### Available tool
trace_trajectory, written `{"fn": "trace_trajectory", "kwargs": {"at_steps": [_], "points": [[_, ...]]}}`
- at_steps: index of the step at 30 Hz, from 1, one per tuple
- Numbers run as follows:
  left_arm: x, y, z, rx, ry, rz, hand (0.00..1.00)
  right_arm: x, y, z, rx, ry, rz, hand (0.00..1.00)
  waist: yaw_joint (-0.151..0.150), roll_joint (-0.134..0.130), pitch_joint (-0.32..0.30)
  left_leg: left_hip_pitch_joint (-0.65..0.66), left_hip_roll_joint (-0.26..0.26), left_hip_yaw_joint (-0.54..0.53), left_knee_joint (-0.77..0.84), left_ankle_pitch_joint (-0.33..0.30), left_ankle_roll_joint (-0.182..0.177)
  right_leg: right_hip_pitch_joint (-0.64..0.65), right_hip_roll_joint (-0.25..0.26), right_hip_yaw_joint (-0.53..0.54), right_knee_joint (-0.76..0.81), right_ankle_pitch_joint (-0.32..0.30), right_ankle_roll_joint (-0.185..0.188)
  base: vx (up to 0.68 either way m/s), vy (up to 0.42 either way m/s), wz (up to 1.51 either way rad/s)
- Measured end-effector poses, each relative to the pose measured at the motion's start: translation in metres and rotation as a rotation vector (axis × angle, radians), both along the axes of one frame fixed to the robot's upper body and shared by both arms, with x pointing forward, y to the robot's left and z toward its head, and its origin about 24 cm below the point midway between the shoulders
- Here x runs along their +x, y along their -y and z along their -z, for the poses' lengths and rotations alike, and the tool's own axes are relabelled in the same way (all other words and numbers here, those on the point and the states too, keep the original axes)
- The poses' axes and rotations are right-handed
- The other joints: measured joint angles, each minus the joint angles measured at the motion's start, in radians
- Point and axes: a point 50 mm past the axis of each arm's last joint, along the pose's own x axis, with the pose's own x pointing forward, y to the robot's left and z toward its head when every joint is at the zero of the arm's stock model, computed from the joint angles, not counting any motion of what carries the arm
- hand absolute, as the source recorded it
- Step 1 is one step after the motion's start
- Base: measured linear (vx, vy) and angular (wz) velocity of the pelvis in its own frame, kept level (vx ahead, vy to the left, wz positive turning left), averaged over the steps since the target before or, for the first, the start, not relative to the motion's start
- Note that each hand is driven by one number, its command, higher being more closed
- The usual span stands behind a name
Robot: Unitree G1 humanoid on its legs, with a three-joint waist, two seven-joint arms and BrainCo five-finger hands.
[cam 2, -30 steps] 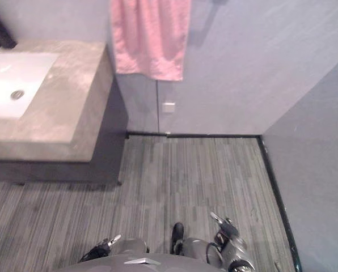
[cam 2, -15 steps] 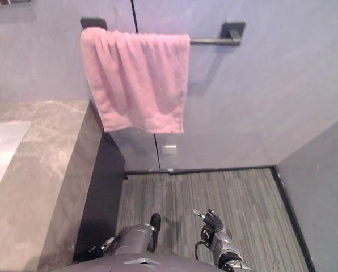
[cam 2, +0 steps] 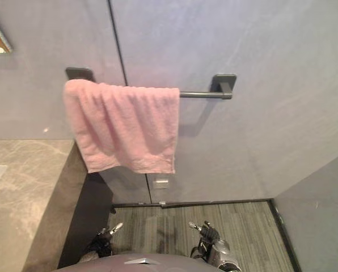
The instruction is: Organize washtable
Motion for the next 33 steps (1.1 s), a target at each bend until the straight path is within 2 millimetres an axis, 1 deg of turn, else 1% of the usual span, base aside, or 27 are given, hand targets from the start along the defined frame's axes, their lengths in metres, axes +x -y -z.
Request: {"fn": "trace_trajectory", "kwargs": {"at_steps": [1, 2, 3, 4, 5, 6, 7, 8, 10, 12, 13, 15, 16, 18, 20, 21, 23, 27, 28, 30, 32, 33], "points": [[0.010, 0.001, -0.011, -0.001, 0.085, -0.008, 0.00, 0.009, -0.003, -0.005, -0.023, 0.040, -0.065, 0.00, -0.003, 0.007, -0.005, -0.013, 0.011, -0.021, -0.006, 0.005, -0.010, 0.000, 0.017, -0.008, -0.023, 0.005, -0.007, 0.02, -0.166, 0.13], [0.020, 0.000, -0.025, -0.007, 0.191, -0.048, 0.00, 0.024, -0.004, -0.016, -0.047, 0.123, -0.110, 0.00, 0.000, 0.011, -0.008, -0.023, 0.024, -0.035, -0.011, 0.004, -0.019, 0.000, 0.033, -0.011, -0.047, 0.013, -0.014, 0.02, -0.157, 0.12], [0.026, -0.002, -0.034, -0.006, 0.249, -0.069, 0.00, 0.033, -0.005, -0.023, -0.053, 0.181, -0.121, 0.00, 0.000, 0.011, -0.012, -0.028, 0.029, -0.038, -0.014, 0.003, -0.023, 0.001, 0.040, -0.013, -0.062, 0.019, -0.016, 0.05, -0.129, -0.01], [0.029, -0.010, -0.050, 0.005, 0.343, -0.122, 0.00, 0.051, -0.007, -0.042, -0.063, 0.308, -0.129, 0.00, 0.001, 0.011, -0.015, -0.029, 0.038, -0.039, -0.022, 0.003, -0.028, 0.008, 0.052, -0.014, -0.090, 0.030, -0.021, 0.06, -0.098, -0.03], [0.030, -0.016, -0.061, 0.031, 0.400, -0.165, 0.00, 0.061, -0.008, -0.057, -0.070, 0.401, -0.131, 0.00, 0.001, 0.010, -0.017, -0.030, 0.043, -0.039, -0.023, 0.000, -0.032, 0.015, 0.058, -0.015, -0.104, 0.032, -0.023, 0.09, -0.098, -0.06], [0.028, -0.026, -0.079, 0.109, 0.475, -0.234, 0.00, 0.074, -0.011, -0.082, -0.087, 0.547, -0.143, 0.00, 0.002, 0.006, -0.028, -0.030, 0.048, -0.040, -0.024, -0.004, -0.037, 0.018, 0.064, -0.014, -0.116, 0.033, -0.025, 0.09, -0.062, -0.03], [0.028, -0.029, -0.086, 0.137, 0.502, -0.248, 0.00, 0.078, -0.012, -0.092, -0.090, 0.600, -0.153, 0.00, 0.003, 0.005, -0.030, -0.029, 0.049, -0.040, -0.023, -0.004, -0.037, 0.024, 0.065, -0.015, -0.123, 0.036, -0.026, 0.11, -0.041, -0.02], [0.028, -0.036, -0.097, 0.190, 0.535, -0.268, 0.00, 0.085, -0.018, -0.110, -0.084, 0.694, -0.168, 0.00, 0.007, 0.002, -0.032, -0.027, 0.049, -0.044, -0.018, -0.009, -0.037, 0.036, 0.066, -0.018, -0.137, 0.040, -0.025, 0.09, -0.011, 0.03], [0.029, -0.042, -0.114, 0.241, 0.598, -0.304, 0.00, 0.096, -0.025, -0.141, -0.075, 0.845, -0.184, 0.00, 0.010, -0.004, -0.035, -0.027, 0.045, -0.048, -0.017, -0.011, -0.035, 0.046, 0.063, -0.023, -0.152, 0.046, -0.022, 0.07, 0.003, 0.08], [0.034, -0.047, -0.140, 0.294, 0.702, -0.323, 0.00, 0.104, -0.032, -0.175, -0.062, 1.007, -0.194, 0.00, 0.027, -0.010, -0.039, -0.026, 0.039, -0.050, -0.017, -0.014, -0.029, 0.061, 0.061, -0.030, -0.175, 0.055, -0.018, 0.05, 0.012, 0.09], [0.038, -0.049, -0.160, 0.339, 0.779, -0.326, 0.00, 0.107, -0.039, -0.197, -0.045, 1.108, -0.210, 0.00, 0.033, -0.015, -0.042, -0.024, 0.037, -0.050, -0.015, -0.017, -0.024, 0.067, 0.057, -0.032, -0.179, 0.055, -0.017, 0.04, 0.043, 0.06], [0.042, -0.050, -0.194, 0.402, 0.928, -0.331, 0.00, 0.112, -0.052, -0.228, -0.014, 1.250, -0.244, 0.00, 0.035, -0.024, -0.049, -0.026, 0.032, -0.050, -0.010, -0.019, -0.022, 0.070, 0.049, -0.032, -0.185, 0.058, -0.014, 0.02, 0.043, 0.02], [0.043, -0.049, -0.201, 0.411, 0.962, -0.333, 0.00, 0.114, -0.055, -0.236, -0.007, 1.287, -0.249, 0.00, 0.035, -0.025, -0.049, -0.027, 0.030, -0.050, -0.008, -0.019, -0.021, 0.070, 0.049, -0.032, -0.186, 0.060, -0.014, 0.00, 0.030, -0.01], [0.044, -0.049, -0.223, 0.442, 1.067, -0.351, 0.00, 0.126, -0.065, -0.269, 0.007, 1.436, -0.258, 0.00, 0.038, -0.023, -0.048, -0.029, 0.022, -0.048, -0.001, -0.022, -0.016, 0.074, 0.045, -0.029, -0.194, 0.068, -0.010, -0.02, 0.042, -0.02], [0.043, -0.048, -0.235, 0.465, 1.118, -0.346, 0.00, 0.134, -0.069, -0.288, 0.008, 1.518, -0.259, 0.00, 0.045, -0.021, -0.047, -0.029, 0.020, -0.048, -0.003, -0.023, -0.015, 0.074, 0.043, -0.028, -0.194, 0.069, -0.009, -0.01, 0.019, -0.01], [0.043, -0.048, -0.239, 0.497, 1.128, -0.330, 0.00, 0.138, -0.071, -0.291, 0.006, 1.524, -0.263, 0.00, 0.056, -0.021, -0.046, -0.030, 0.020, -0.048, -0.006, -0.024, -0.014, 0.074, 0.043, -0.028, -0.194, 0.069, -0.009, 0.00, 0.000, 0.00], [0.041, -0.049, -0.242, 0.512, 1.134, -0.328, 0.00, 0.139, -0.073, -0.294, 0.006, 1.536, -0.261, 0.00, 0.064, -0.021, -0.047, -0.036, 0.018, -0.049, -0.008, -0.024, -0.014, 0.072, 0.043, -0.029, -0.197, 0.069, -0.009, 0.00, 0.002, 0.02], [0.040, -0.049, -0.247, 0.518, 1.157, -0.327, 0.00, 0.144, -0.076, -0.303, 0.007, 1.563, -0.268, 0.00, 0.071, -0.021, -0.047, -0.050, 0.018, -0.051, -0.006, -0.022, -0.016, 0.063, 0.044, -0.029, -0.202, 0.073, -0.013, 0.00, 0.000, 0.00], [0.041, -0.048, -0.248, 0.514, 1.160, -0.323, 0.00, 0.146, -0.079, -0.302, 0.023, 1.555, -0.278, 1.00, 0.070, -0.018, -0.048, -0.055, 0.018, -0.052, -0.006, -0.022, -0.016, 0.063, 0.045, -0.029, -0.203, 0.073, -0.013, 0.00, 0.000, 0.00], [0.043, -0.047, -0.249, 0.509, 1.170, -0.320, 0.00, 0.145, -0.085, -0.300, 0.061, 1.546, -0.295, 1.00, 0.070, -0.018, -0.048, -0.057, 0.018, -0.056, -0.013, -0.021, -0.017, 0.061, 0.046, -0.032, -0.207, 0.074, -0.014, 0.00, -0.006, 0.03], [0.046, -0.046, -0.252, 0.501, 1.191, -0.307, 0.00, 0.147, -0.090, -0.293, 0.082, 1.519, -0.333, 1.00, 0.080, -0.018, -0.048, -0.060, 0.018, -0.061, -0.017, -0.019, -0.019, 0.059, 0.046, -0.036, -0.208, 0.074, -0.014, 0.00, -0.011, 0.07], [0.049, -0.045, -0.254, 0.499, 1.205, -0.301, 0.00, 0.149, -0.096, -0.287, 0.113, 1.488, -0.356, 1.00, 0.085, -0.017, -0.047, -0.063, 0.017, -0.065, -0.018, -0.017, -0.020, 0.057, 0.046, -0.038, -0.208, 0.074, -0.014, 0.00, -0.005, 0.05]]}}
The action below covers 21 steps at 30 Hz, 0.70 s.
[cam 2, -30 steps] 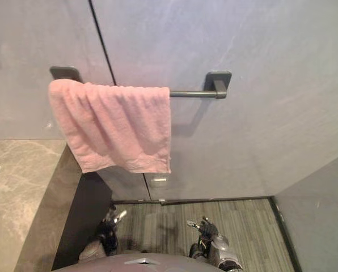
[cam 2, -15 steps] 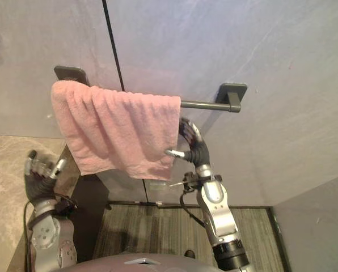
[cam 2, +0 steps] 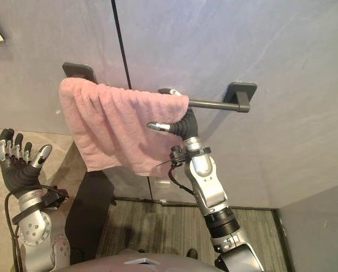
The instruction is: Organize washtable
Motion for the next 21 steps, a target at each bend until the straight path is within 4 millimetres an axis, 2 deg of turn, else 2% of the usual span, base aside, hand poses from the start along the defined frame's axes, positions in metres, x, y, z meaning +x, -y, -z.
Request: {"fn": "trace_trajectory", "kwargs": {"at_steps": [6, 11, 18, 21], "points": [[0.005, 0.000, -0.006, 0.013, 0.029, 0.009, 0.00, 0.008, -0.008, 0.008, -0.049, -0.044, -0.034, 1.00, 0.003, -0.002, 0.008, -0.004, -0.004, -0.014, -0.021, 0.016, -0.002, -0.009, -0.004, -0.011, 0.003, 0.001, -0.002, -0.03, 0.002, 0.07], [0.007, -0.002, -0.010, 0.043, 0.035, 0.021, 0.00, 0.010, -0.010, 0.004, -0.061, -0.031, -0.046, 1.00, 0.002, -0.003, 0.030, -0.018, -0.004, -0.015, -0.020, 0.025, -0.004, -0.026, -0.004, -0.010, 0.004, 0.007, -0.005, -0.02, 0.001, 0.00], [0.010, 0.001, -0.013, 0.048, 0.046, 0.038, 0.00, 0.013, -0.006, 0.005, -0.068, -0.042, -0.035, 1.00, 0.000, -0.007, 0.044, -0.017, -0.006, -0.013, -0.014, 0.027, -0.005, -0.029, -0.005, -0.007, 0.006, 0.014, -0.008, 0.00, 0.000, 0.00], [0.017, 0.003, -0.021, 0.096, 0.064, 0.088, 0.00, 0.014, 0.001, 0.002, -0.056, -0.035, -0.012, 1.00, -0.003, -0.010, 0.068, -0.013, -0.006, -0.005, -0.007, 0.027, -0.005, -0.029, -0.005, 0.002, 0.011, 0.016, -0.007, -0.02, 0.010, -0.05]]}}
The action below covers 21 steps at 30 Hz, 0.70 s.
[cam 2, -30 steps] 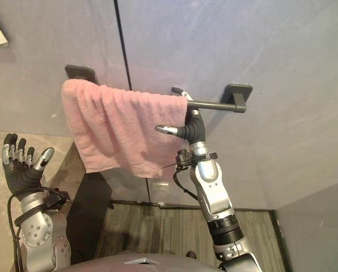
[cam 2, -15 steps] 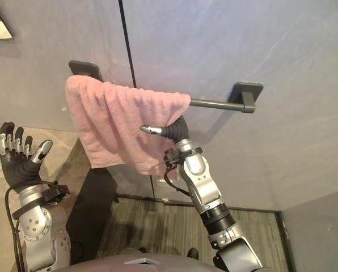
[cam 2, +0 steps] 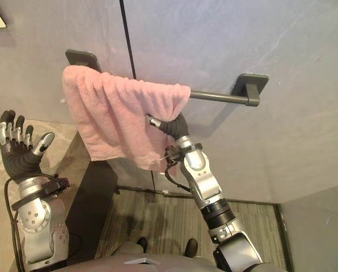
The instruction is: Organize washtable
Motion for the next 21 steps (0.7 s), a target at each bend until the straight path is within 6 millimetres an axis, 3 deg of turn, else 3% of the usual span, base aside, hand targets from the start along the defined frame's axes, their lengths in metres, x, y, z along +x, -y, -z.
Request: {"fn": "trace_trajectory", "kwargs": {"at_steps": [5, 11, 14, 21], "points": [[0.011, 0.003, 0.001, 0.039, -0.024, 0.063, 0.00, -0.001, 0.029, 0.002, 0.022, -0.001, 0.097, 1.00, -0.008, 0.001, 0.005, -0.004, -0.005, 0.024, 0.009, -0.001, 0.002, -0.011, -0.005, 0.020, 0.000, 0.007, 0.004, -0.02, 0.025, -0.12], [0.033, 0.007, 0.012, 0.065, -0.109, 0.134, 0.00, 0.003, 0.062, -0.001, 0.021, 0.011, 0.215, 1.00, -0.048, 0.005, 0.007, -0.008, -0.008, 0.074, 0.022, -0.004, 0.006, -0.035, -0.007, 0.064, -0.002, 0.022, 0.002, -0.01, 0.022, -0.24], [0.036, 0.009, 0.014, 0.044, -0.110, 0.128, 0.00, -0.001, 0.074, -0.003, 0.022, 0.026, 0.257, 1.00, -0.050, 0.009, 0.010, -0.010, -0.006, 0.082, 0.023, -0.005, 0.008, -0.042, -0.004, 0.082, -0.005, 0.025, 0.000, 0.02, 0.001, -0.12], [0.041, 0.016, 0.016, 0.019, -0.104, 0.148, 0.00, -0.003, 0.070, -0.007, 0.027, 0.040, 0.246, 1.00, -0.042, 0.018, 0.014, -0.020, -0.007, 0.093, 0.027, -0.005, 0.008, -0.052, -0.005, 0.087, -0.011, 0.040, 0.003, 0.00, 0.002, -0.01]]}}
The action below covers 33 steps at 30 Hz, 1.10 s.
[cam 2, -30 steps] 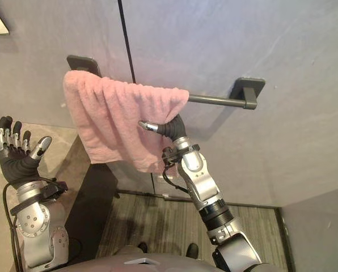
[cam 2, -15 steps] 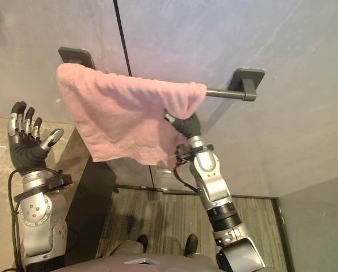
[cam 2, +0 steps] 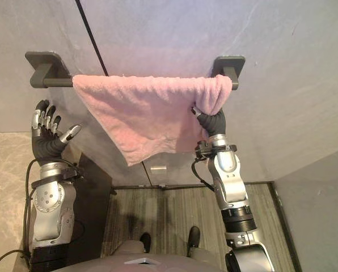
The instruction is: Organize washtable
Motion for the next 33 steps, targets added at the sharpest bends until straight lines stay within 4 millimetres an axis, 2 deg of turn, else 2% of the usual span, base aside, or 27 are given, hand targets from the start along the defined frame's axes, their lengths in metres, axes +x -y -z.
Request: {"fn": "trace_trajectory", "kwargs": {"at_steps": [5, 12, 17, 23, 24, 29, 33], "points": [[0.011, 0.007, 0.001, -0.039, 0.009, 0.019, 0.00, -0.002, -0.013, 0.001, -0.013, -0.008, -0.051, 1.00, 0.004, 0.000, -0.002, -0.018, 0.000, 0.010, 0.016, -0.006, -0.009, -0.018, -0.001, 0.005, -0.001, 0.001, -0.012, -0.07, 0.012, -0.03], [0.020, 0.032, 0.003, -0.066, 0.002, 0.125, 0.00, -0.005, -0.028, -0.002, 0.016, -0.001, -0.126, 1.00, -0.005, 0.001, -0.010, -0.044, 0.000, 0.016, 0.048, -0.006, -0.012, -0.037, 0.000, 0.018, 0.000, 0.006, -0.019, -0.06, 0.011, -0.02], [0.022, 0.047, 0.010, -0.069, -0.032, 0.187, 0.00, -0.011, -0.036, -0.001, 0.037, -0.006, -0.183, 1.00, -0.009, 0.002, -0.060, -0.071, 0.000, 0.016, 0.066, -0.009, -0.014, -0.056, 0.002, 0.021, 0.000, 0.010, -0.023, 0.00, 0.000, 0.00], [0.023, 0.063, 0.017, -0.055, -0.063, 0.271, 0.00, -0.014, -0.041, 0.002, 0.075, -0.017, -0.195, 1.00, -0.016, 0.005, -0.076, -0.073, 0.001, 0.023, 0.083, -0.020, -0.011, -0.052, 0.003, 0.026, -0.001, 0.009, -0.023, 0.00, 0.008, -0.04], [0.023, 0.065, 0.018, -0.055, -0.070, 0.279, 1.00, -0.014, -0.042, 0.002, 0.076, -0.020, -0.196, 1.00, -0.016, 0.006, -0.081, -0.073, 0.001, 0.024, 0.083, -0.021, -0.010, -0.052, 0.003, 0.026, -0.001, 0.010, -0.023, 0.00, 0.000, 0.00], [0.025, 0.070, 0.029, -0.058, -0.115, 0.292, 1.00, -0.016, -0.044, 0.006, 0.081, -0.033, -0.203, 1.00, -0.021, 0.012, -0.107, -0.074, 0.001, 0.026, 0.093, -0.025, -0.008, -0.050, 0.003, 0.027, 0.000, 0.010, -0.023, 0.01, 0.001, 0.00], [0.045, 0.077, 0.035, -0.004, -0.191, 0.330, 1.00, -0.019, -0.054, 0.006, 0.071, -0.037, -0.241, 1.00, -0.054, 0.009, -0.118, -0.073, 0.002, 0.040, 0.084, -0.022, -0.004, -0.048, 0.003, 0.045, -0.023, 0.035, -0.027, 0.02, -0.004, -0.13]]}}
